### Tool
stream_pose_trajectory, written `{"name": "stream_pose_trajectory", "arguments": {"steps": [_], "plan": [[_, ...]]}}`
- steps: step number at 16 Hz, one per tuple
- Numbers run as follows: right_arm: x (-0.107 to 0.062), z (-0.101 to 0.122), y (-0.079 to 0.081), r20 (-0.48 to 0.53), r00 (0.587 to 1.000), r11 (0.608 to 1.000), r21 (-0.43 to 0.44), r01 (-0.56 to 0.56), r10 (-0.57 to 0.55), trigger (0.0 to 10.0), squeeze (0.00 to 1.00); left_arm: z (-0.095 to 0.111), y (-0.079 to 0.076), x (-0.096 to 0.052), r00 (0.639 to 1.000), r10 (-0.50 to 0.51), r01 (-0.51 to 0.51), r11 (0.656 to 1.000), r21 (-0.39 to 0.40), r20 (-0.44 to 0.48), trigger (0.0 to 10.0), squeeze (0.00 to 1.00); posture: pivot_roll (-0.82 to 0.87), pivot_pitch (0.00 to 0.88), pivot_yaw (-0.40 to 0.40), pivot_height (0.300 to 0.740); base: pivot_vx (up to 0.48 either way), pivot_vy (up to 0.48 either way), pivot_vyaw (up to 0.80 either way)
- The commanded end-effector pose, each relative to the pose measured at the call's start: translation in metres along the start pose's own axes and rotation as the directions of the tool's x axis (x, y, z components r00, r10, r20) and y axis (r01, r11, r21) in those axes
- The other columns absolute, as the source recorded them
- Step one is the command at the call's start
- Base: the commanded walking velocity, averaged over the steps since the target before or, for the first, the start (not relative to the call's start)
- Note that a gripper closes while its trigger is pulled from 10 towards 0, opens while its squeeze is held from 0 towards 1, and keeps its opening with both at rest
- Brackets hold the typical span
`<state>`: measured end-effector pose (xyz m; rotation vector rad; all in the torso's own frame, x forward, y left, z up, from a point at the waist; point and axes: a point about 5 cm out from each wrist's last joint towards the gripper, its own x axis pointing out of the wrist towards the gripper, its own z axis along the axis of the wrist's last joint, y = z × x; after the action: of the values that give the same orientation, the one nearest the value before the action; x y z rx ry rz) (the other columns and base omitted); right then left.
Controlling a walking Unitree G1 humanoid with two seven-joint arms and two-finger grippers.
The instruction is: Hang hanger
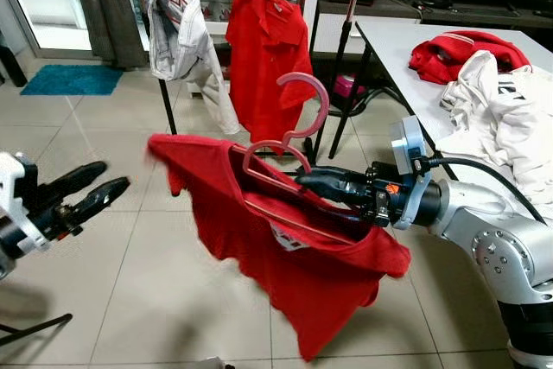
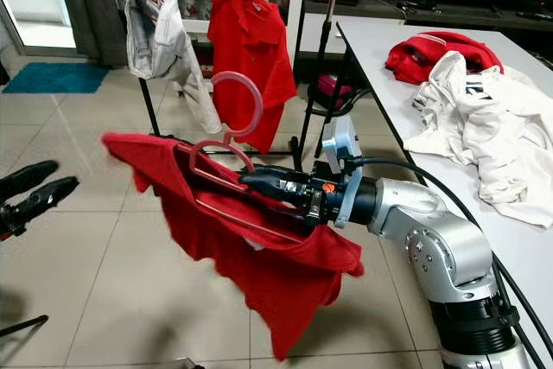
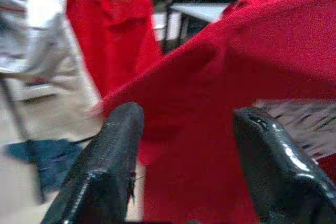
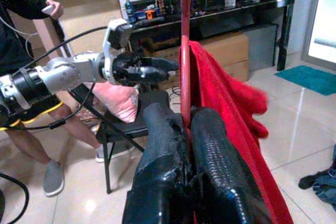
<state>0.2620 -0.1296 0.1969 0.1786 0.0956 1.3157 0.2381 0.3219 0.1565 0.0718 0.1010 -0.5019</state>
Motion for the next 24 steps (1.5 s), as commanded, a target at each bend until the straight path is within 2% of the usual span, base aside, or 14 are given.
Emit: {"name": "stream_pose_trajectory", "arguments": {"steps": [1, 2, 3, 4, 6, 8, 10, 11, 13, 17, 20, 22, 23, 24], "plan": [[0.001, 0.009, 0.003, 0.022, 0.999, 0.999, -0.029, -0.032, 0.032, 10.0, 0.00, 0.007, 0.005, 0.000, 0.999, 0.038, -0.038, 0.996, 0.075, 0.005, 10.0, 1.00, -0.05, 0.000, -0.018, 0.727, 0.000, 0.000, 0.00], [0.001, 0.008, 0.004, 0.023, 0.999, 0.999, -0.024, -0.035, 0.036, 10.0, 0.00, 0.010, 0.008, 0.001, 0.998, 0.057, -0.059, 0.992, 0.113, 0.017, 10.0, 1.00, -0.05, 0.000, -0.013, 0.727, 0.000, 0.000, 0.00], [0.000, 0.008, 0.004, 0.024, 0.999, 0.999, -0.017, -0.041, 0.041, 10.0, 0.00, 0.015, 0.010, 0.002, 0.997, 0.071, -0.075, 0.986, 0.146, 0.033, 10.0, 0.73, -0.05, 0.000, -0.013, 0.727, 0.000, 0.000, 0.00], [0.000, 0.007, 0.005, 0.021, 0.999, 0.999, -0.008, -0.048, 0.048, 10.0, 0.00, 0.019, 0.011, 0.003, 0.997, 0.067, -0.073, 0.983, 0.171, 0.041, 10.0, 0.00, -0.05, 0.000, -0.013, 0.727, 0.000, 0.000, 0.00], [-0.002, 0.004, 0.006, 0.011, 0.998, 0.998, 0.006, -0.057, 0.057, 10.0, 0.00, 0.023, 0.011, 0.007, 0.999, 0.033, -0.040, 0.977, 0.211, 0.039, 10.0, 0.00, -0.05, 0.000, -0.015, 0.727, 0.000, 0.000, 0.00], [-0.002, -0.005, 0.007, -0.061, 0.995, 0.997, 0.001, -0.075, 0.075, 10.0, 0.00, 0.023, 0.008, 0.012, 0.999, -0.049, 0.049, 0.968, 0.247, -0.005, 10.0, 0.00, -0.05, 0.000, -0.014, 0.727, 0.000, 0.000, 0.00], [0.000, -0.003, 0.009, -0.056, 0.993, 0.995, 0.005, -0.103, 0.103, 10.0, 0.00, 0.022, 0.006, 0.017, 0.991, -0.120, 0.131, 0.959, 0.252, -0.056, 10.0, 0.00, -0.06, 0.000, -0.014, 0.727, 0.000, 0.000, 0.00], [0.000, -0.003, 0.009, -0.056, 0.993, 0.995, 0.005, -0.103, 0.103, 10.0, 0.00, 0.022, 0.006, 0.017, 0.991, -0.120, 0.131, 0.959, 0.252, -0.056, 10.0, 0.00, -0.06, 0.000, -0.014, 0.727, 0.000, 0.000, 0.00], [0.002, -0.001, 0.012, -0.053, 0.990, 0.991, 0.007, -0.132, 0.132, 10.0, 0.00, 0.016, 0.001, 0.022, 0.971, -0.211, 0.231, 0.951, 0.204, -0.115, 10.0, 0.00, -0.06, 0.000, -0.016, 0.727, 0.000, 0.000, 0.00], [0.002, -0.001, 0.017, -0.052, 0.985, 0.986, 0.013, -0.163, 0.164, 10.0, 0.00, 0.009, 0.002, 0.028, 0.964, -0.226, 0.250, 0.949, 0.191, -0.139, 10.0, 0.00, -0.07, 0.000, -0.013, 0.727, 0.000, 0.000, 0.00], [0.001, 0.001, 0.020, -0.040, 0.982, 0.983, 0.017, -0.183, 0.184, 10.0, 0.00, -0.001, 0.002, 0.030, 0.937, -0.293, 0.319, 0.939, 0.130, -0.190, 10.0, 0.00, -0.07, 0.000, -0.009, 0.727, 0.000, 0.000, 0.00], [0.000, 0.002, 0.021, -0.037, 0.982, 0.983, 0.017, -0.185, 0.185, 10.0, 0.00, -0.004, 0.001, 0.030, 0.931, -0.309, 0.334, 0.935, 0.117, -0.192, 2.3, 0.00, -0.07, 0.000, -0.009, 0.727, 0.000, 0.000, 0.00], [0.000, 0.002, 0.020, -0.038, 0.982, 0.983, 0.016, -0.185, 0.185, 10.0, 0.00, -0.006, -0.002, 0.030, 0.926, -0.325, 0.348, 0.932, 0.100, -0.192, 0.0, 0.00, -0.07, 0.000, -0.010, 0.727, 0.000, 0.000, 0.00], [0.000, 0.002, 0.020, -0.038, 0.982, 0.983, 0.016, -0.184, 0.184, 10.0, 0.00, -0.007, -0.002, 0.030, 0.924, -0.330, 0.352, 0.931, 0.098, -0.193, 0.0, 0.00, -0.07, 0.000, -0.010, 0.727, 0.000, 0.000, 0.00]]}}
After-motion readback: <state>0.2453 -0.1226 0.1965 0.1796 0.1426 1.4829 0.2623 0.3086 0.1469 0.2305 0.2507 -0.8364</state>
